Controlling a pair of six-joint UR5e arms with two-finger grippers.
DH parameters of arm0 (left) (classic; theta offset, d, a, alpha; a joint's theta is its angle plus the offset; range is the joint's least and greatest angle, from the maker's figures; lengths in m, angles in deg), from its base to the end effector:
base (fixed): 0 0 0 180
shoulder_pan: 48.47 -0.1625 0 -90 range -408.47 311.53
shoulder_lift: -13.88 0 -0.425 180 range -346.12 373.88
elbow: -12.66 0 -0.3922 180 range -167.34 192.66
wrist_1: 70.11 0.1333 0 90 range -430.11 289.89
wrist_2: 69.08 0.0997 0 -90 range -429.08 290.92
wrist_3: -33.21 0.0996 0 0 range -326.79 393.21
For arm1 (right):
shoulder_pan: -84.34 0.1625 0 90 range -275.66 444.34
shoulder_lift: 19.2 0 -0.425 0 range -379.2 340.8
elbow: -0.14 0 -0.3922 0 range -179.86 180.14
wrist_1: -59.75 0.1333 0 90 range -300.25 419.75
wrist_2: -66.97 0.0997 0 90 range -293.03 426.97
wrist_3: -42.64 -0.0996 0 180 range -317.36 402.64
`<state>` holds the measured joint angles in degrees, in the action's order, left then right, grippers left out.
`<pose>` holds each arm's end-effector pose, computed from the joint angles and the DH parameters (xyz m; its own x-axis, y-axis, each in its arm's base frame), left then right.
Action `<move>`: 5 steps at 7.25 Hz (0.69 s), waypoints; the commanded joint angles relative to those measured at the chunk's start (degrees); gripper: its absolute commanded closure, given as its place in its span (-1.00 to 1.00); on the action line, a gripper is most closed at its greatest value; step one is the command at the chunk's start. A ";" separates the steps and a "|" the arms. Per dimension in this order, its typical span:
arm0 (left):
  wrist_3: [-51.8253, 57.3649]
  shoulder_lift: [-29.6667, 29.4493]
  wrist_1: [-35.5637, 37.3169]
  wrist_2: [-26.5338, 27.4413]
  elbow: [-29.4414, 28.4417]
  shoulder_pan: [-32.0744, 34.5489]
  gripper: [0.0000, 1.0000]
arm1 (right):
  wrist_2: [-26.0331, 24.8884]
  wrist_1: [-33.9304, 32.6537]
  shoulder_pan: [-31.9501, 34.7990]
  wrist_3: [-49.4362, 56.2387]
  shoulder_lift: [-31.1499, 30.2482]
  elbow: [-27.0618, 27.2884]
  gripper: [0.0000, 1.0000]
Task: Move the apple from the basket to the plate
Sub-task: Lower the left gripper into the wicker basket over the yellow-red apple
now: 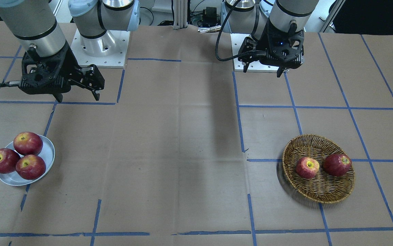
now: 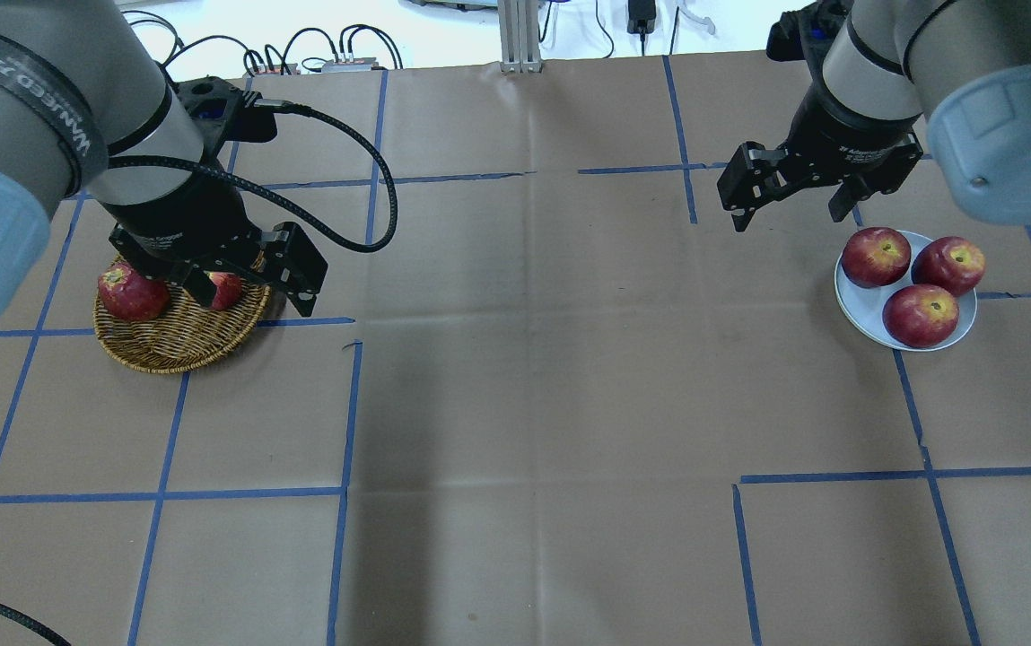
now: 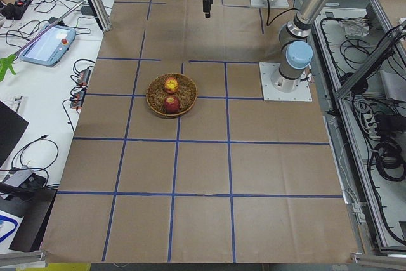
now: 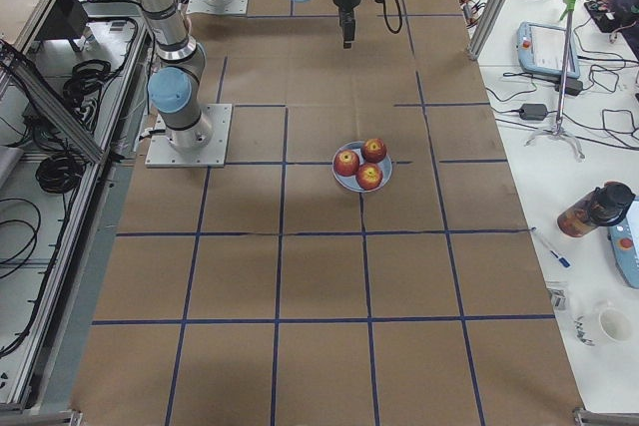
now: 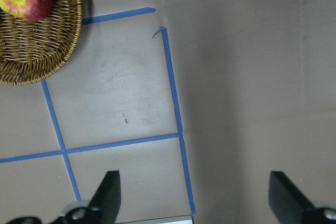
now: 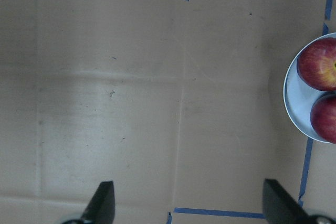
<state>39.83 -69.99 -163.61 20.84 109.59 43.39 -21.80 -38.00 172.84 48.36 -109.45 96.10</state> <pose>-0.1476 -0.4342 0.4728 -0.9891 0.1470 0.0100 0.1474 0.9863 0.0743 0.1225 -0.4950 0.4525 -0.9971 -0.0743 -0.0178 -0.0736 0.9966 -0.0376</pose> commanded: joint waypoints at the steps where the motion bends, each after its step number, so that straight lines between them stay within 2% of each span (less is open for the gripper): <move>1: 0.32 -0.85 0.51 -0.27 0.19 -0.01 -0.98 | 0.00 0.02 0.00 0.00 -0.01 -0.07 -0.99; 5: -0.12 -0.95 4.01 -0.28 0.10 -0.01 -0.98 | 0.00 0.02 0.00 0.00 -0.01 0.02 -0.99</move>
<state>39.77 -70.94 -161.32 20.54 109.73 43.34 -21.83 -37.95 172.84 48.35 -109.46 96.12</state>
